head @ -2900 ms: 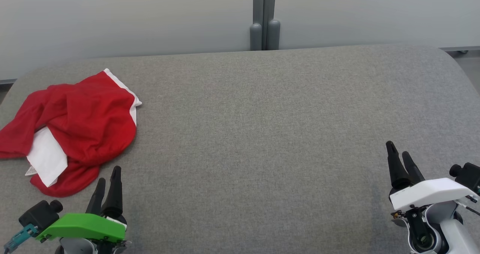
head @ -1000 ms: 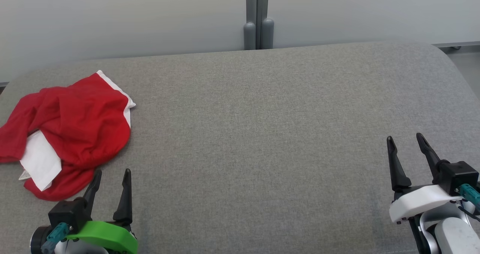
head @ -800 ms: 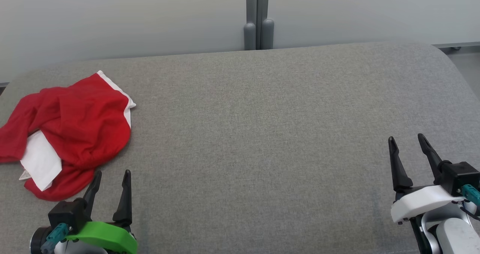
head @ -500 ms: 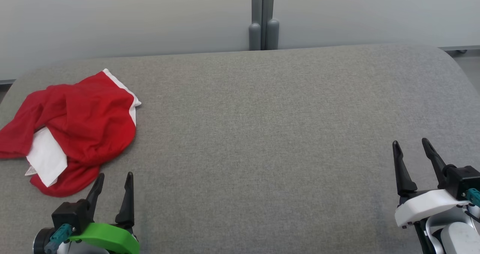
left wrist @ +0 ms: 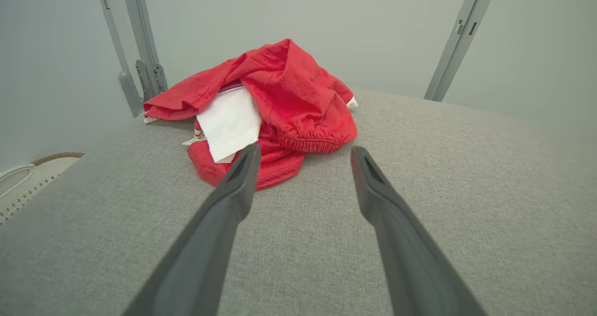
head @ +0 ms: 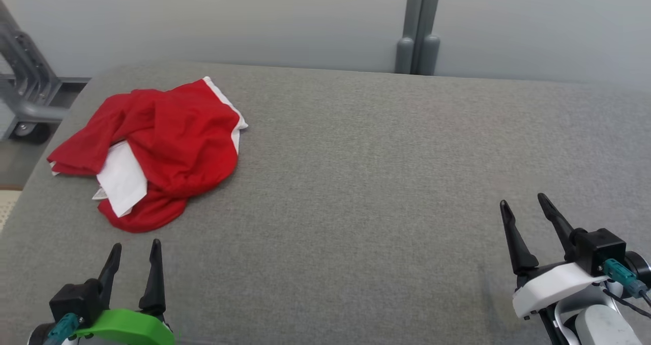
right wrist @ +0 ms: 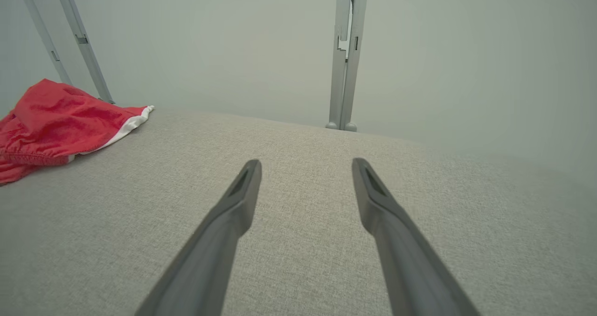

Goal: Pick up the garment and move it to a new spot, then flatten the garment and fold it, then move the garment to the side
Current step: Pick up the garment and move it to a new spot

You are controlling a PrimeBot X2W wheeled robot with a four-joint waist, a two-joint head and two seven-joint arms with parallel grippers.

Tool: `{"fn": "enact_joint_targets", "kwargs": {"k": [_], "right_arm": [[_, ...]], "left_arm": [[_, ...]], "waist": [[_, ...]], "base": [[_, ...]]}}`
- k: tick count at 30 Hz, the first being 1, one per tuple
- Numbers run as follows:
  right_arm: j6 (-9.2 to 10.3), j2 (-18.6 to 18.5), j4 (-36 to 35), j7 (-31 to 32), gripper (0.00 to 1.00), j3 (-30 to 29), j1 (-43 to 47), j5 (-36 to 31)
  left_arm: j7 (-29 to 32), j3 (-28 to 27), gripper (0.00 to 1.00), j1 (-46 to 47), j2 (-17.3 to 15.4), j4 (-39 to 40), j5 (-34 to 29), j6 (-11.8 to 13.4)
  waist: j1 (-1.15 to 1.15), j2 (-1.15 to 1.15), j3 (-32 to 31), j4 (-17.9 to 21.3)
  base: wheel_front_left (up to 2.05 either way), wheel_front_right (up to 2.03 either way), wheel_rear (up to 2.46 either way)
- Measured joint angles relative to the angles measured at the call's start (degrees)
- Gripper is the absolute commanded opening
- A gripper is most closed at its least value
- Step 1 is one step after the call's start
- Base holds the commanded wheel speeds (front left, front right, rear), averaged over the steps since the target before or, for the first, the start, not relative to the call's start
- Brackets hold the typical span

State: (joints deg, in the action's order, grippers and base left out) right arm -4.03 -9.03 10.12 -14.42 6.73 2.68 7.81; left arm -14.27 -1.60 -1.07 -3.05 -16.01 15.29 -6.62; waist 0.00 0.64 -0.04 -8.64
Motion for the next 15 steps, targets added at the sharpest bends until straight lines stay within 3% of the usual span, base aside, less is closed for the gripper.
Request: {"fn": "enact_joint_targets", "kwargs": {"k": [7,15], "right_arm": [[-0.01,0.2,0.1,0.0,1.0,-0.6,-0.1,-0.4],[-0.77,1.3,0.1,0.0,1.0,1.4,-0.1,-1.3]], "left_arm": [[0.0,-0.1,1.0,-0.9,0.0,-0.6,0.0,0.0],[0.0,-3.5,1.0,-0.9,0.0,-0.6,2.2,0.0]], "waist": [[0.0,0.0,-0.6,-5.2],[0.0,0.0,-0.6,-8.2]], "base": [[0.0,0.0,0.0],[0.0,0.0,0.0]]}}
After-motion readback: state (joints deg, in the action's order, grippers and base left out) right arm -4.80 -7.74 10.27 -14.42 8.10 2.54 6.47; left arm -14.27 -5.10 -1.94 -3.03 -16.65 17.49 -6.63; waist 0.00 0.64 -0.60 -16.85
